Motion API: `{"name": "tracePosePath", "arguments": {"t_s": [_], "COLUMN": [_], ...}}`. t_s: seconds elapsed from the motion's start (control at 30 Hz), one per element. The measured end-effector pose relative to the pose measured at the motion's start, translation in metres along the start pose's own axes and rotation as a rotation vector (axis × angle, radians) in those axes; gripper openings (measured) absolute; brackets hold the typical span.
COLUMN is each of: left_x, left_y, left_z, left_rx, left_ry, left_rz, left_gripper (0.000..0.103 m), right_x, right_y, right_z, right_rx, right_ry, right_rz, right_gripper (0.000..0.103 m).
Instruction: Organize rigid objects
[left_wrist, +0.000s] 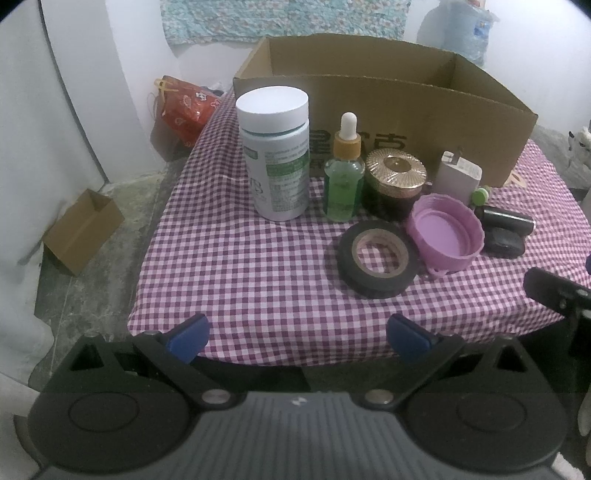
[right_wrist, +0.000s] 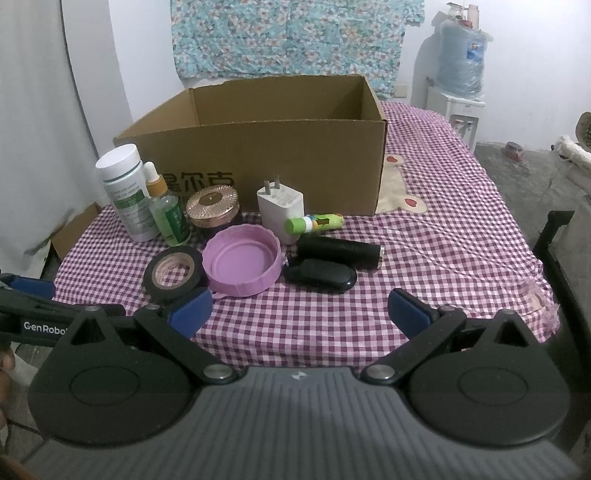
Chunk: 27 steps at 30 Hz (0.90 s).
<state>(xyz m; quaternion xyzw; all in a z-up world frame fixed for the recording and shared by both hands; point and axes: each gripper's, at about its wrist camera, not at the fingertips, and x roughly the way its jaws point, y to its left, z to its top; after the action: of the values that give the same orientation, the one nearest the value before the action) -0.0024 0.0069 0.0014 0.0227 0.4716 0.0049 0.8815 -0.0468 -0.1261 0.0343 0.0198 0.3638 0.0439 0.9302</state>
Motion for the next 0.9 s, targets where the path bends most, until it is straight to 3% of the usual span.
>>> {"name": "tracePosePath", "arguments": {"t_s": [0.67,0.77,0.9], "left_x": [0.004,0.004,-0.002], "left_y": [-0.003,-0.004,-0.012], "left_z": [0.0,0.001,0.003], "left_rx": [0.003,0.01,0.066], "left_ry": [0.008,-0.008,-0.09], "left_rz": [0.002,-0.009,-0.05], "left_gripper": [0.103,0.103,0.103], "right_x": [0.003,0.004,0.005], "right_y": [-0.003,-0.004,-0.011], "right_z": [-0.001,-0.001,-0.001], "right_rx": [0.023,0.031,0.054], "right_ry": [0.006,0.005,-0.01], "right_rz": [0.023,0.025,0.034], "right_gripper": [0.102,0.102,0.102]}}
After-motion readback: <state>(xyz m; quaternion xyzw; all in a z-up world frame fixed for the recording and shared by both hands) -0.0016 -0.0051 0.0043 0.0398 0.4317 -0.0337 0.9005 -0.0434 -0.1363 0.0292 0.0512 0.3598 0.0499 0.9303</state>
